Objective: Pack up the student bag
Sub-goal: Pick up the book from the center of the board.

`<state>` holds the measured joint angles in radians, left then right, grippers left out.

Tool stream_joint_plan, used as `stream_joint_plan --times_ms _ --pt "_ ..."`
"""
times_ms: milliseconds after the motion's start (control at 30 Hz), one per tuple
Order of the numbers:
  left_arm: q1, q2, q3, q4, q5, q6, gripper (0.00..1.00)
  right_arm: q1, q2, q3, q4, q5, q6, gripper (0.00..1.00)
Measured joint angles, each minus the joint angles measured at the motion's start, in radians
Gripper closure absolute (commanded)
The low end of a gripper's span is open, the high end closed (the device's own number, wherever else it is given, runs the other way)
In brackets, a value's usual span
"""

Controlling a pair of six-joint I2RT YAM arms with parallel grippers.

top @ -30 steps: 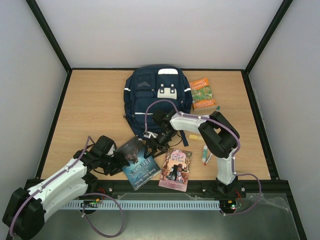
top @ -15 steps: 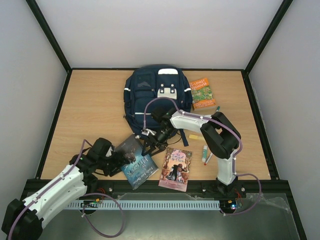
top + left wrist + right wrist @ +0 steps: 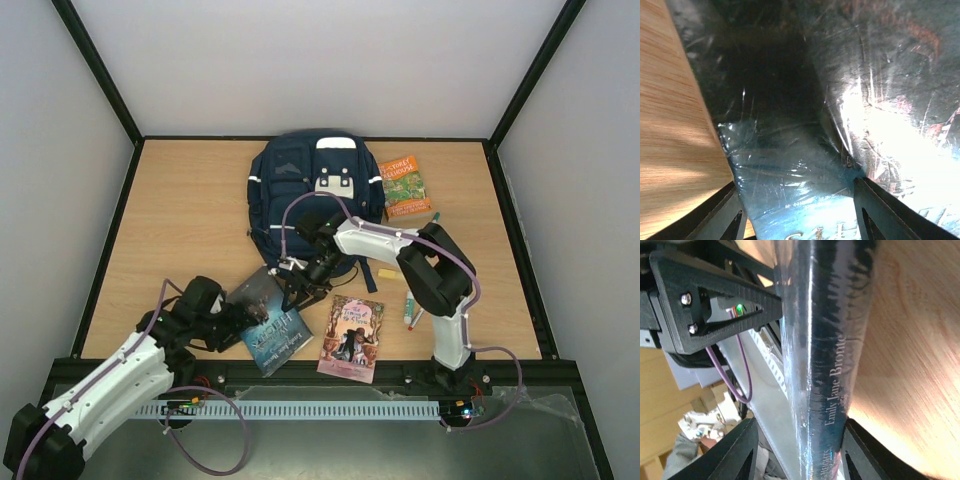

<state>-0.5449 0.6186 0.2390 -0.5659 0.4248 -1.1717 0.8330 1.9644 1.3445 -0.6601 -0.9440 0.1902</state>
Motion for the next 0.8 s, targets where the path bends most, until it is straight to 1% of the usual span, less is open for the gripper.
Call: stream_joint_plan --times_ms 33,200,300,367,467,567,700,800 --pt "0.0 -0.006 0.0 -0.005 0.0 0.0 0.4 0.0 0.006 0.011 -0.016 -0.003 -0.013 0.66" --pt "0.0 -0.022 0.001 -0.007 -0.008 -0.003 0.37 0.0 0.011 0.037 -0.057 0.018 -0.026 0.69" --pt "0.0 -0.023 0.001 -0.005 -0.008 -0.003 0.36 0.0 0.01 0.037 -0.056 0.023 -0.018 0.74" --pt "0.0 -0.027 0.001 -0.005 -0.011 -0.005 0.35 0.0 0.008 0.037 -0.055 0.042 -0.01 0.81" --pt "0.0 -0.037 0.0 -0.004 -0.017 -0.008 0.28 0.005 0.0 0.041 -0.053 0.075 -0.01 0.91" --pt "0.0 -0.045 0.001 -0.001 -0.019 -0.006 0.22 0.013 -0.011 0.051 -0.054 0.094 -0.004 0.98" --pt "0.0 -0.042 0.018 -0.005 -0.026 0.021 0.17 0.027 -0.036 0.068 -0.056 0.143 -0.017 0.99" --pt "0.0 -0.016 0.056 -0.026 -0.041 0.063 0.16 0.037 -0.074 0.088 -0.056 0.195 -0.04 0.99"
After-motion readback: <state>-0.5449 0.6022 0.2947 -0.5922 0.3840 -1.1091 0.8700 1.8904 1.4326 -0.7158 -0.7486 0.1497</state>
